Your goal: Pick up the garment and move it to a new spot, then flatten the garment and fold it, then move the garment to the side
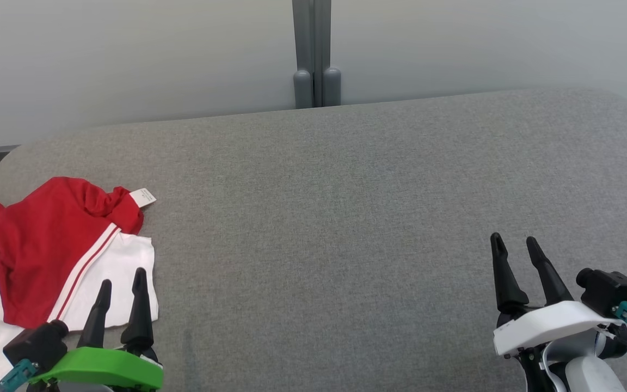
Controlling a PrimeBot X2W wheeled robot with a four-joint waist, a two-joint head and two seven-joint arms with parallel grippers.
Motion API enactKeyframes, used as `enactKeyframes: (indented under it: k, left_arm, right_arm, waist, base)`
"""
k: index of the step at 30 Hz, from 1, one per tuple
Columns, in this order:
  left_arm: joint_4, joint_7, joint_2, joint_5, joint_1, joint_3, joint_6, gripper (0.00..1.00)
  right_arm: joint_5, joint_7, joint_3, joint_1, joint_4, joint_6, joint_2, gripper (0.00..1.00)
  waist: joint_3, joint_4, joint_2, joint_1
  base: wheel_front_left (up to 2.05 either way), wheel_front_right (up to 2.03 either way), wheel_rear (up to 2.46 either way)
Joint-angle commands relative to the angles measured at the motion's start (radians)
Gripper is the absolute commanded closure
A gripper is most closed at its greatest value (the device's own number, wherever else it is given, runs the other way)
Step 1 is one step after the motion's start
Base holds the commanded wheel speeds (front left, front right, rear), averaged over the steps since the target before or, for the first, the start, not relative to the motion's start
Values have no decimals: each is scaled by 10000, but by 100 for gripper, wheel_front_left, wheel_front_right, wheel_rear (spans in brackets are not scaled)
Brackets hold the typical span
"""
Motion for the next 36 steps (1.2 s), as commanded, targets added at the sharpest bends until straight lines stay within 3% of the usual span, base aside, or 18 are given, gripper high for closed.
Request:
enactKeyframes:
  k: [1, 18, 36]
  left_arm:
    - [-79, -100, 139, 327, 19, -5, -34, 0]
    - [112, -515, 288, 1938, 245, -111, -41, 0]
    - [384, -896, 333, 3300, 234, 10, -47, 0]
  right_arm:
    - [-338, -120, 23, -18, -143, 1, -45, 0]
    - [-1965, -535, -171, 90, -144, 2, -29, 0]
    - [-2733, -913, -277, 212, 163, 2, -36, 0]
  waist:
    - [-3, 2, 0, 0]
    - [-30, 46, 0, 0]
    - [-32, 60, 0, 0]
  base:
    - [0, 0, 0]
    - [0, 0, 0]
    - [0, 0, 0]
